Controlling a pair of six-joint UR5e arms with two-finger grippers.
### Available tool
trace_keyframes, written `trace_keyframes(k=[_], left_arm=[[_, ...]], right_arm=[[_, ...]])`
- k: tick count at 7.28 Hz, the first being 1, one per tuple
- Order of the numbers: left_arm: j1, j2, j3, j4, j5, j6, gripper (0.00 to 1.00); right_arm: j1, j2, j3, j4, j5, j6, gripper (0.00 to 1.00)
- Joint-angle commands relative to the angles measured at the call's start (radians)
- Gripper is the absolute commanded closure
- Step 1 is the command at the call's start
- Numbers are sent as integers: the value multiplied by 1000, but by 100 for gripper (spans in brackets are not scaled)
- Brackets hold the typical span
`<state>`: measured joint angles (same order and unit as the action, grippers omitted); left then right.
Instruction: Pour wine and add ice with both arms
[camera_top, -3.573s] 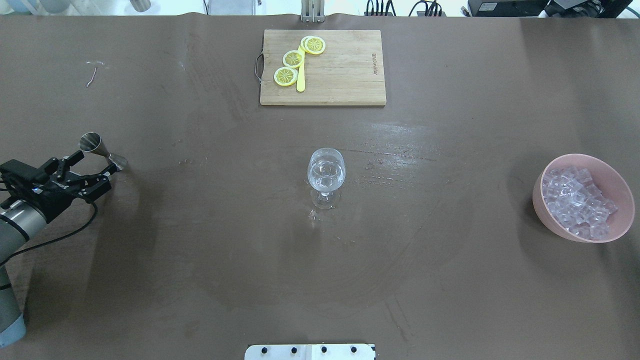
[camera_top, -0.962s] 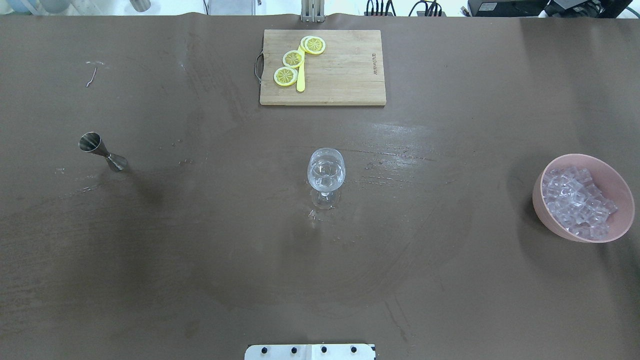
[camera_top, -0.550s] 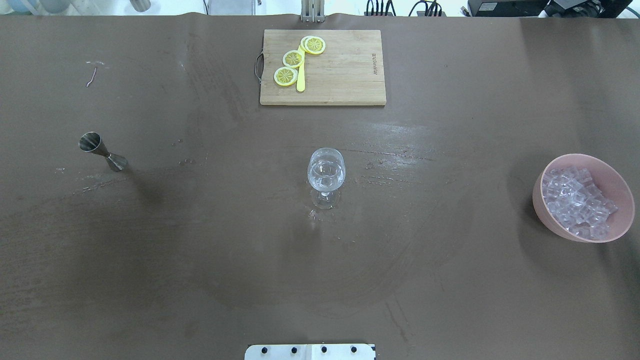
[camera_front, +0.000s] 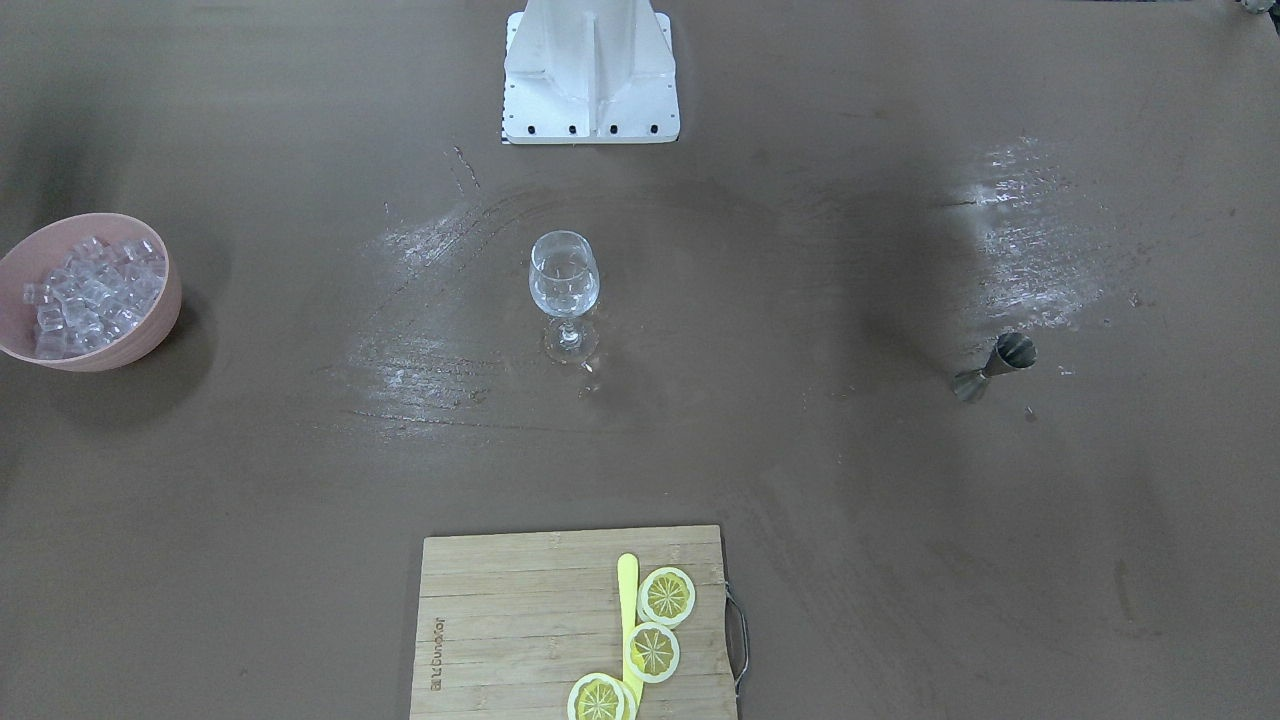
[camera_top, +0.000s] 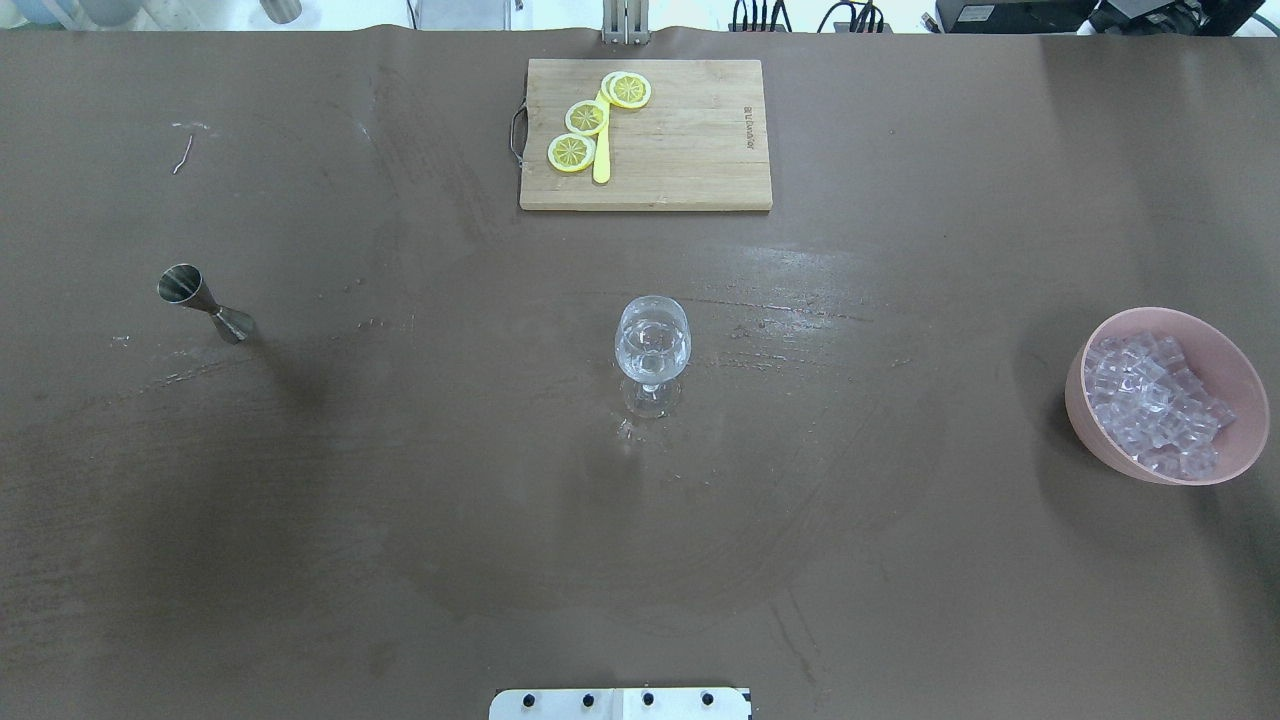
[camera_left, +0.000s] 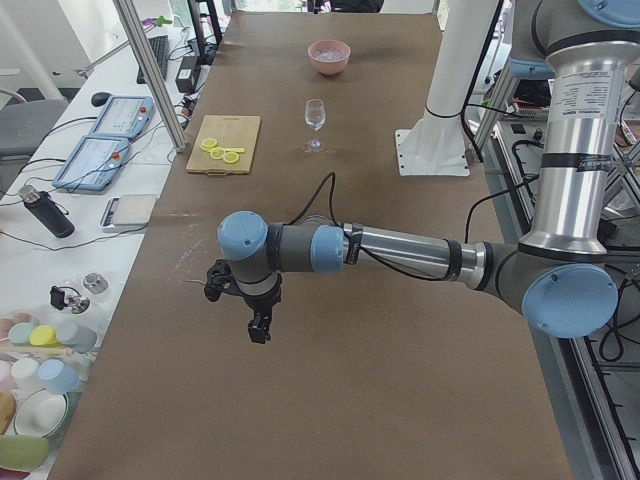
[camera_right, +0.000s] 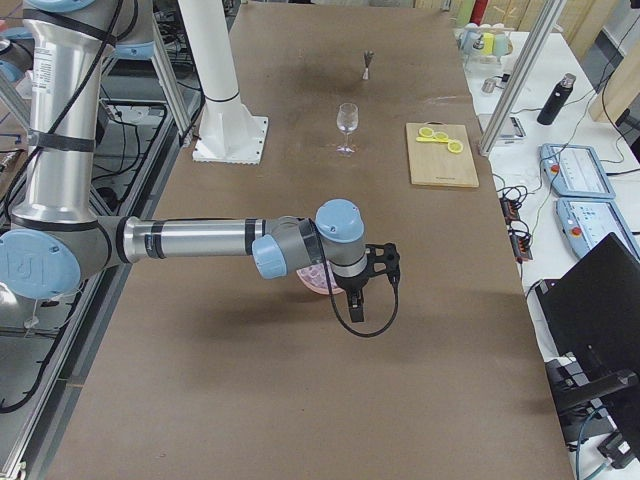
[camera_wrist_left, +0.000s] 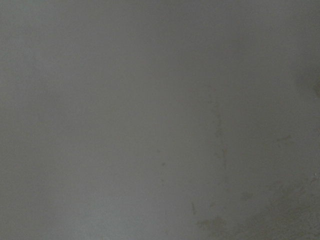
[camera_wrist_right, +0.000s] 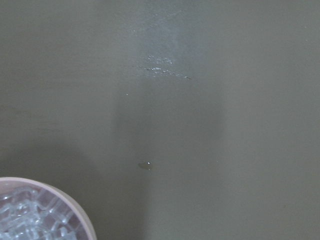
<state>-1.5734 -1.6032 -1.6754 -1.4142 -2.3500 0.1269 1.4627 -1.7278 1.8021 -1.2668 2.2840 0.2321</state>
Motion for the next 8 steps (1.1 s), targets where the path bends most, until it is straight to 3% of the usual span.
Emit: trace_keyframes(k=[1, 4, 8], left_arm=[[-8, 11, -10, -2, -17, -9, 2], [-8, 9, -27, -2, -17, -7, 2], [-8, 9, -47, -2, -17, -9, 2]], right_arm=[[-28, 2, 69, -3, 25, 66, 0], [-235, -4, 175, 0, -36, 443, 1], [-433, -32, 177, 84, -219, 715, 3]])
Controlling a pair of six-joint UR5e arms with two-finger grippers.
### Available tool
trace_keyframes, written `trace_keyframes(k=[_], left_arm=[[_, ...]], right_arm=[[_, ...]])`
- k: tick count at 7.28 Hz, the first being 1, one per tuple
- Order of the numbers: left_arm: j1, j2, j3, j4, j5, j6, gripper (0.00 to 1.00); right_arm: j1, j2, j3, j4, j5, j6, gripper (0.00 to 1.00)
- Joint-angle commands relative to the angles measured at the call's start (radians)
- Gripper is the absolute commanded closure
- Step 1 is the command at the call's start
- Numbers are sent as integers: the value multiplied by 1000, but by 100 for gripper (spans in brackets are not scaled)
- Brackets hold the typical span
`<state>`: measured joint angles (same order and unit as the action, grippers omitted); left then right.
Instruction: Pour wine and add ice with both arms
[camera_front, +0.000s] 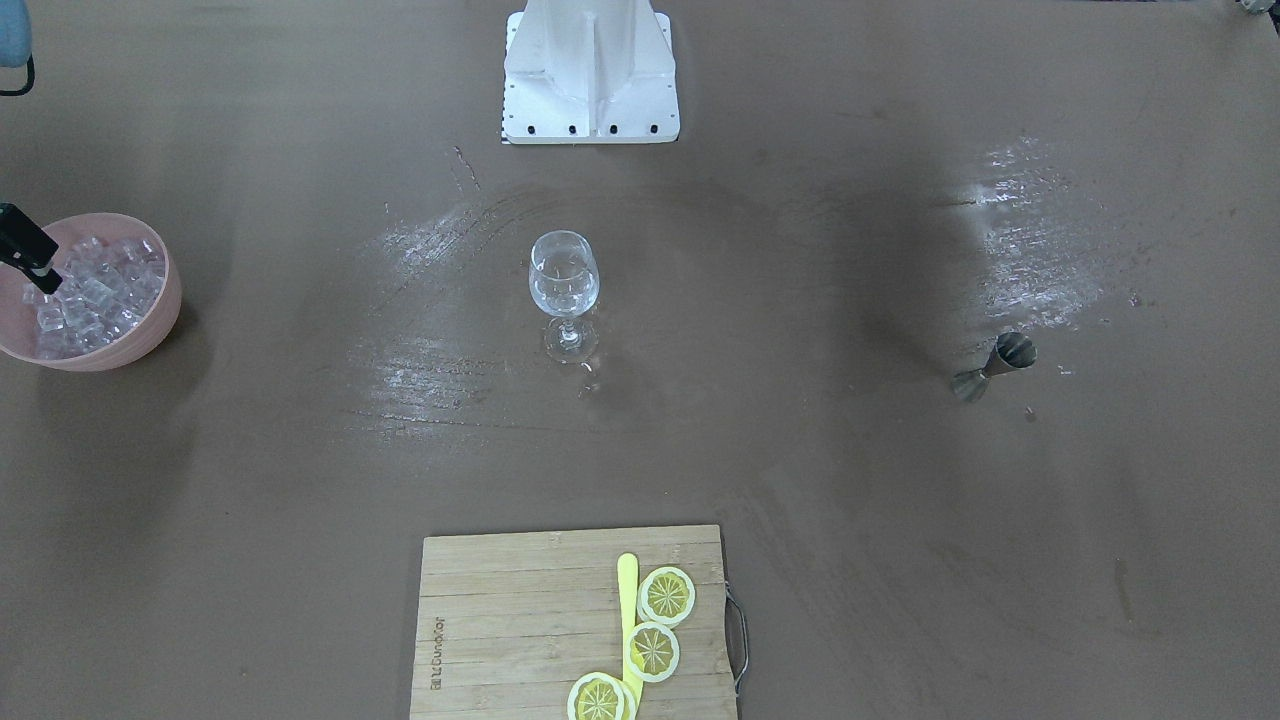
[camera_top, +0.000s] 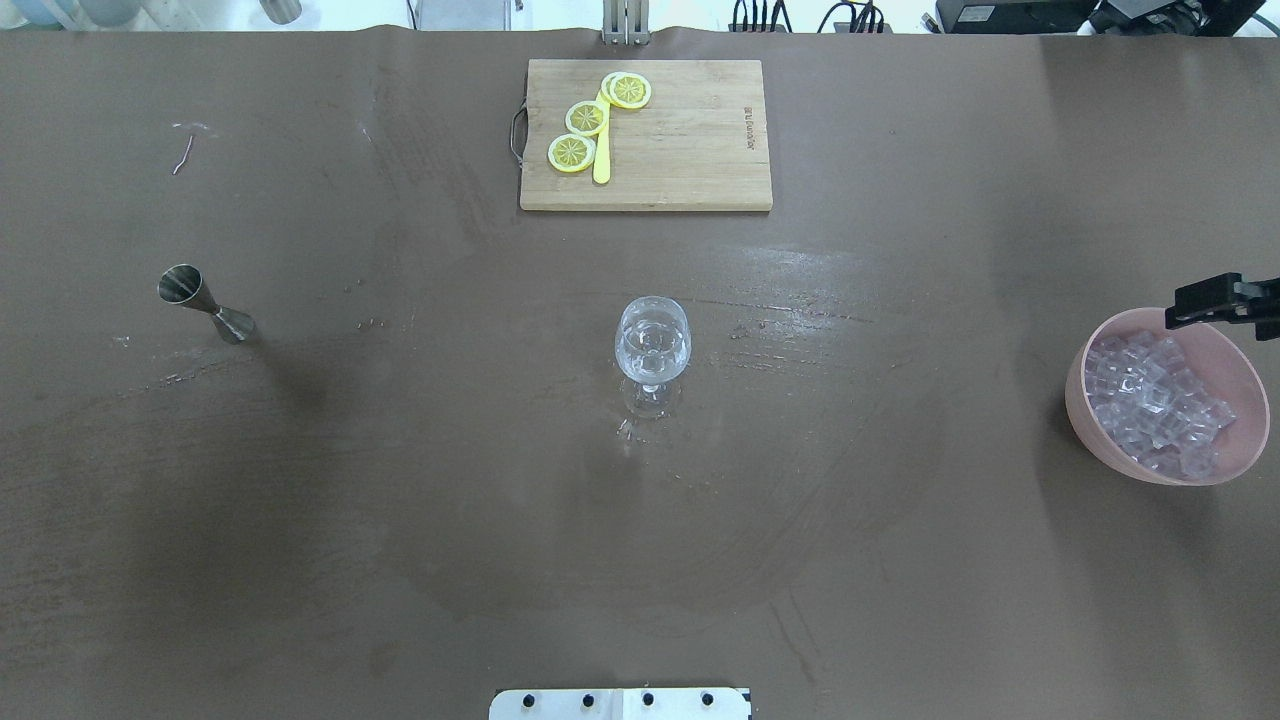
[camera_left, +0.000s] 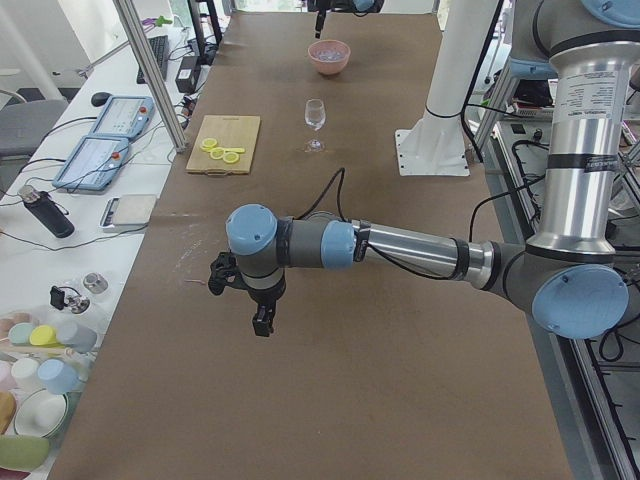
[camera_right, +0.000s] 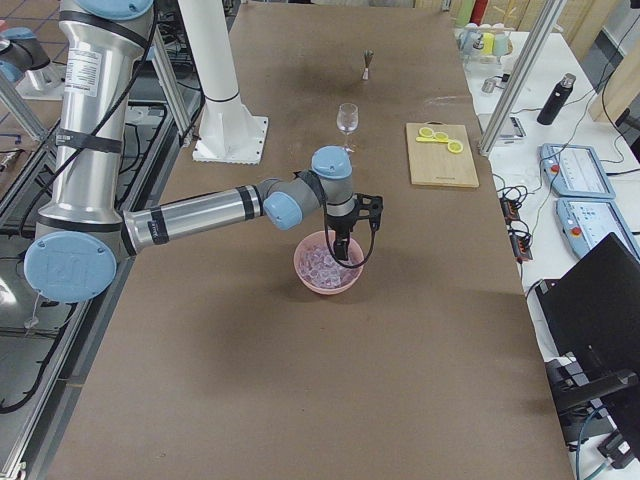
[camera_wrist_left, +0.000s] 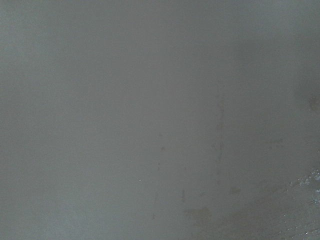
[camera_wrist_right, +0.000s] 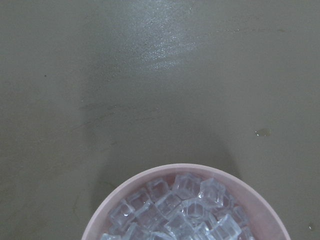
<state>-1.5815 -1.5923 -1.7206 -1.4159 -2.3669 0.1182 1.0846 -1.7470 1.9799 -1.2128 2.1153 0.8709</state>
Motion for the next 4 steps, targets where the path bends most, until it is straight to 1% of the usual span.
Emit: trace_keyframes(k=[1, 3, 4], left_arm=[[1, -2, -2, 0, 0, 0, 2], [1, -2, -2, 0, 0, 0, 2], [2, -2, -2, 0, 0, 0, 2]], right_arm=[[-81, -23, -3, 35, -89, 91, 3], [-126, -23, -13, 35, -138, 120, 3], [-136, -28, -15, 36, -140, 140, 5]])
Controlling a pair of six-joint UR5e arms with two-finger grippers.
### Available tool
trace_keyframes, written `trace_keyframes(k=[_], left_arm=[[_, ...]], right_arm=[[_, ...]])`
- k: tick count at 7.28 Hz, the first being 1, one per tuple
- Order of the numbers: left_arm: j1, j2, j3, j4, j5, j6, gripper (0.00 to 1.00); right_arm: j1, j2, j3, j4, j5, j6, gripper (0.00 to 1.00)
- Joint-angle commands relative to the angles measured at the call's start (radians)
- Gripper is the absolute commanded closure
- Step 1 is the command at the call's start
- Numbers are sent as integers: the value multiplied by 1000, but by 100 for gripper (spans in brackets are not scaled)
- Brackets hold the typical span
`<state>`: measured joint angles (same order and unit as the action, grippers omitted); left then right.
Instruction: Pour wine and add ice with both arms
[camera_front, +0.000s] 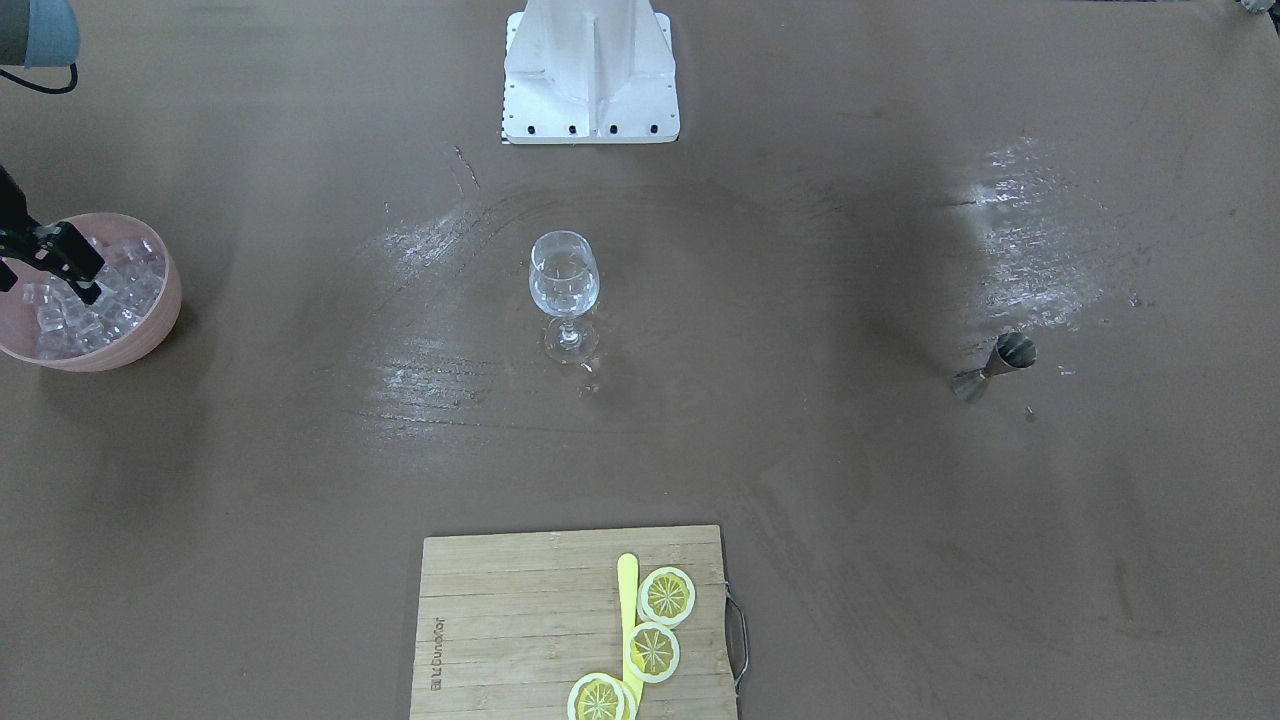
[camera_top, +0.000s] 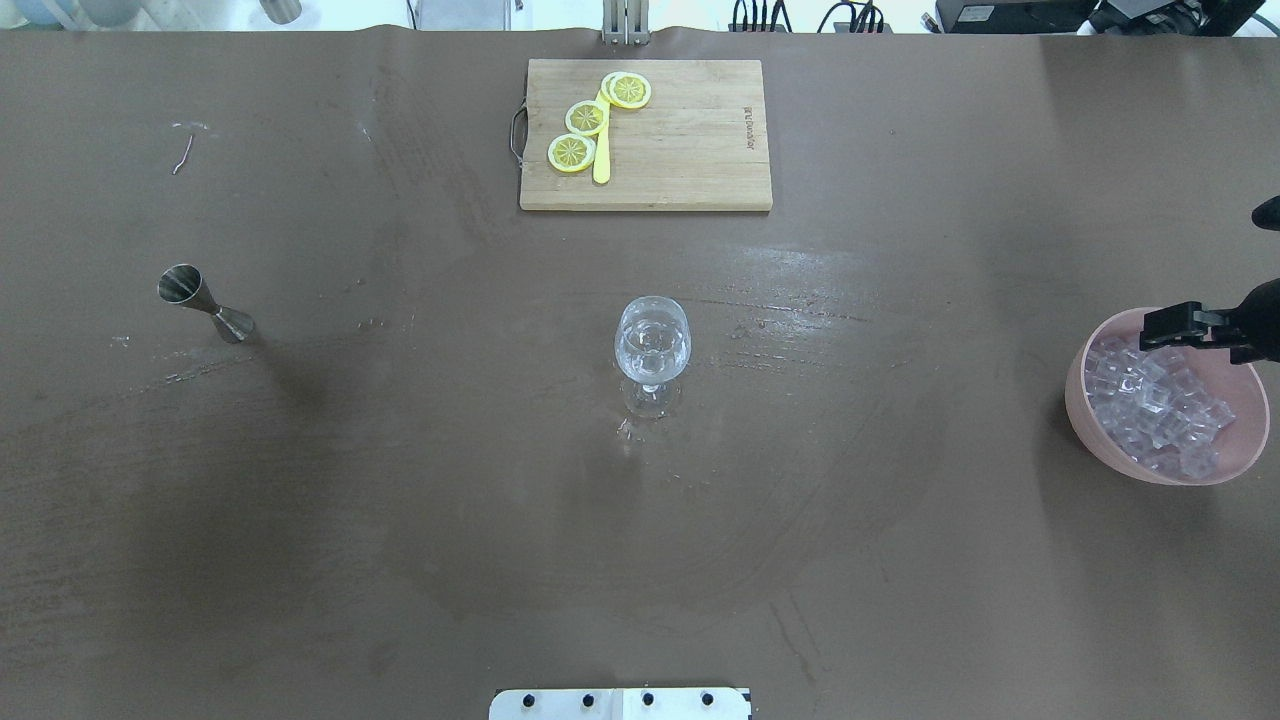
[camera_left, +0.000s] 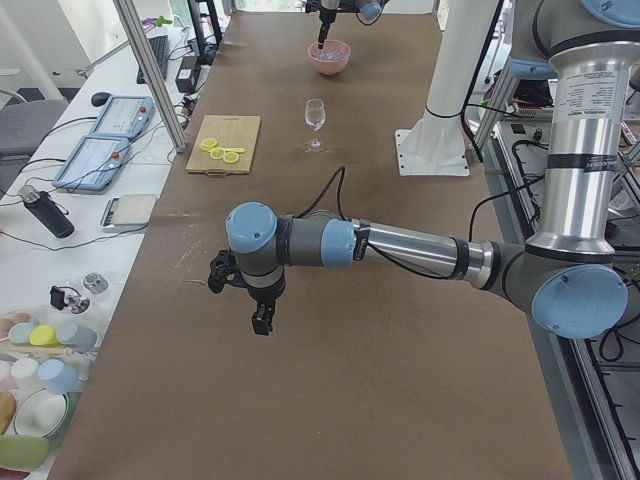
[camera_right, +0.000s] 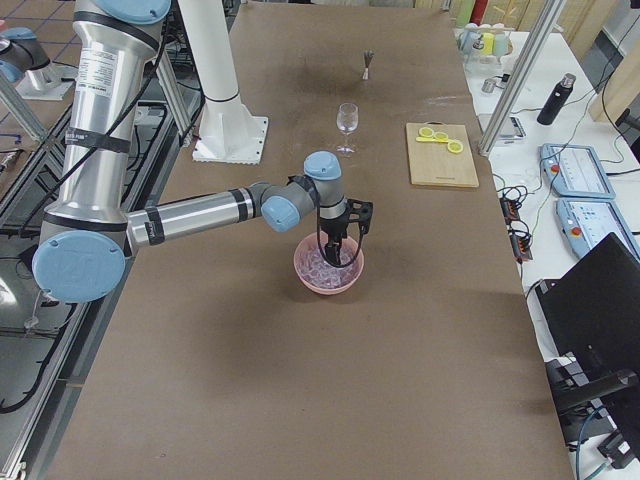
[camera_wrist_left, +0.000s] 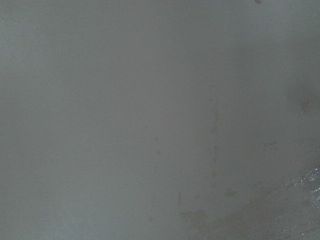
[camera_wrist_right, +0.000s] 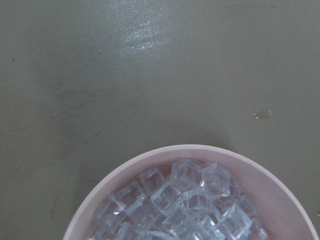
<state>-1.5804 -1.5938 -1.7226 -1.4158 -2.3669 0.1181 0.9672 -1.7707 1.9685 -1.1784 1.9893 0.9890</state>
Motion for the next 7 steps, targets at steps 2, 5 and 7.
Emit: trace_keyframes(k=[2, 5, 7], left_arm=[[0, 0, 0, 0, 0, 0, 2], [2, 0, 0, 0, -2, 0, 2], [2, 0, 0, 0, -2, 0, 2]], right_arm=[[-67, -4, -3, 19, -55, 68, 9], [-88, -21, -2, 23, -59, 71, 27], [-88, -74, -2, 104, -61, 71, 31]])
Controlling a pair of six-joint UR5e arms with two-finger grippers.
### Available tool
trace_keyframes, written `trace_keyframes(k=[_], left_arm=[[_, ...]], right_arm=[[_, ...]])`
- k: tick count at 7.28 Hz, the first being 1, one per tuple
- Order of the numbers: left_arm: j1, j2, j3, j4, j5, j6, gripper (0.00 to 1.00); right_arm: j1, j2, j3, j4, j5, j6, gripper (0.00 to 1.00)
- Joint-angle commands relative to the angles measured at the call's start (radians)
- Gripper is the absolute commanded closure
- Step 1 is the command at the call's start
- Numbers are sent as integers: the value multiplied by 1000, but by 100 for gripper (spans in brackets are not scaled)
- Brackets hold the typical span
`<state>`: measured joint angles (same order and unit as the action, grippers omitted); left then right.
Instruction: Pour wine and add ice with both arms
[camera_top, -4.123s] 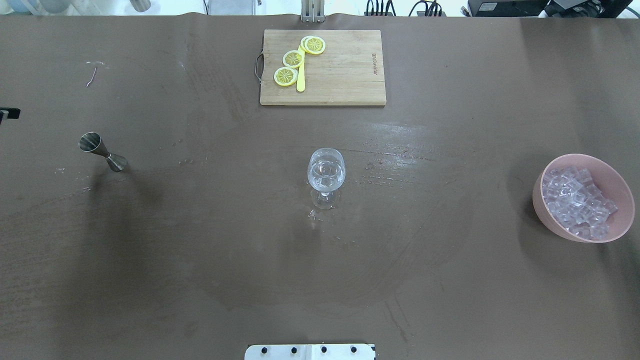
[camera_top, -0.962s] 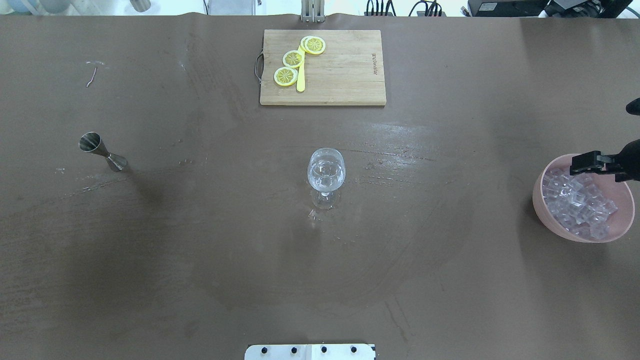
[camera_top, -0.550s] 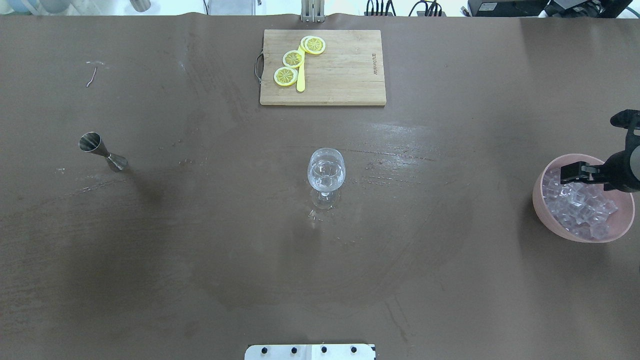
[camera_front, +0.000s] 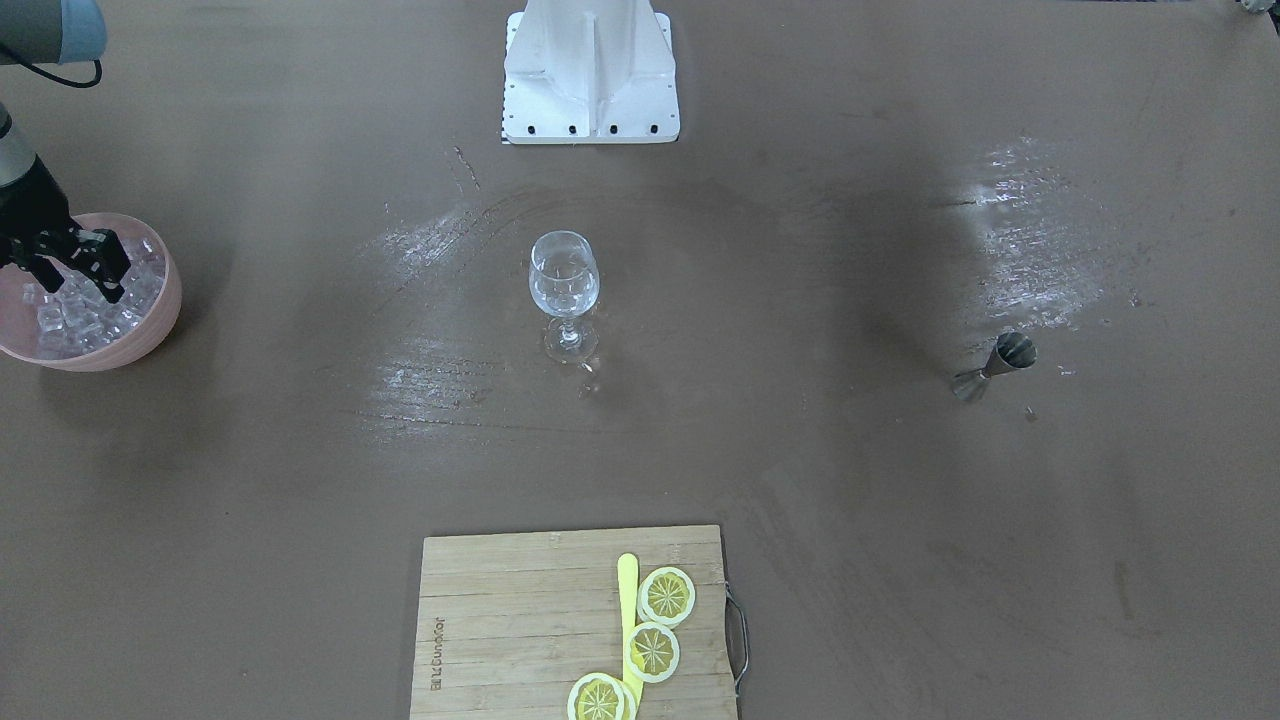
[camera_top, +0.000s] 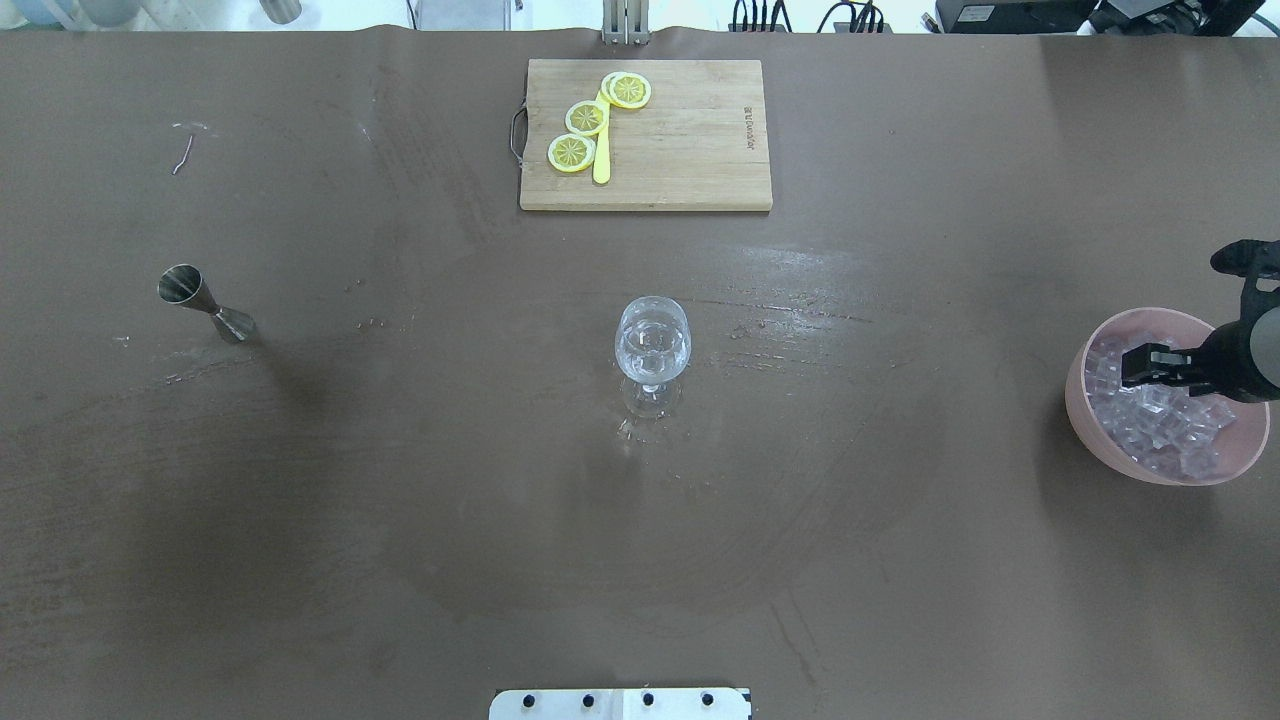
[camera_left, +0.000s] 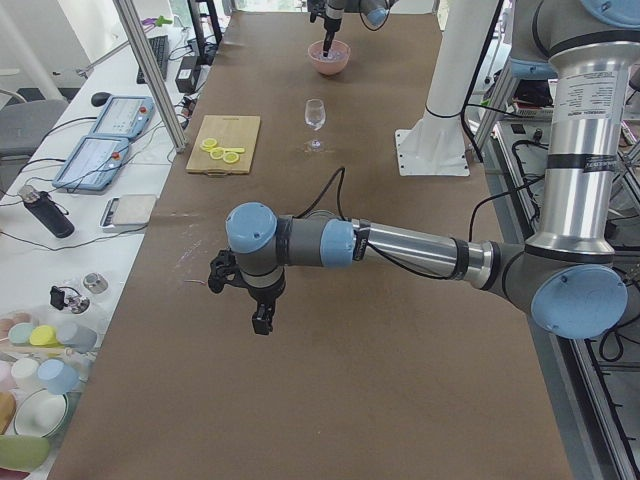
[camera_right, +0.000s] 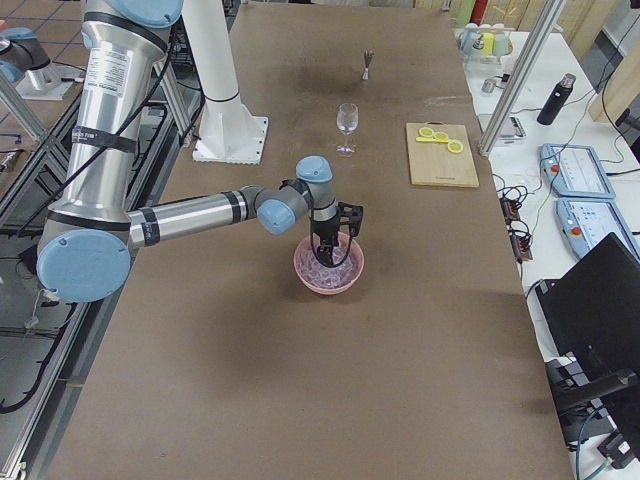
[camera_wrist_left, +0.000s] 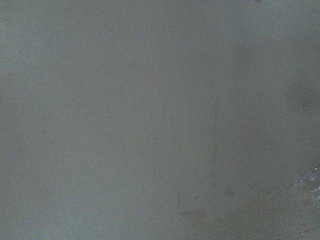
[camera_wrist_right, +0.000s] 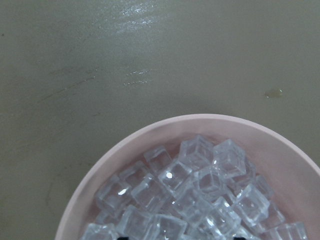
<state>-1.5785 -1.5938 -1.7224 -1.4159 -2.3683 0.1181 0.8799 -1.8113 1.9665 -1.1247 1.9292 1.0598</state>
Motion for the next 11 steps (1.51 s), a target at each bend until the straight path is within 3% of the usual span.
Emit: trace_keyframes(k=[1, 6, 7, 8, 9, 10, 11], left_arm=[[0, 0, 0, 0, 1, 2, 2], [0, 0, 0, 0, 0, 2, 2], [0, 0, 0, 0, 0, 2, 2], [0, 0, 0, 0, 0, 2, 2], [0, 0, 0, 0, 0, 2, 2], [0, 0, 0, 0, 0, 2, 2], [0, 0, 0, 0, 0, 2, 2]], right_arm=[[-2, -42, 0, 62, -1, 2, 31], [-22, -26, -14, 63, -3, 3, 33], [-25, -26, -14, 63, -3, 3, 39], [-25, -26, -14, 63, -3, 5, 56], [-25, -26, -14, 62, -3, 2, 83], [-25, -26, -14, 63, -3, 2, 98], [-24, -26, -12, 63, -3, -4, 100]])
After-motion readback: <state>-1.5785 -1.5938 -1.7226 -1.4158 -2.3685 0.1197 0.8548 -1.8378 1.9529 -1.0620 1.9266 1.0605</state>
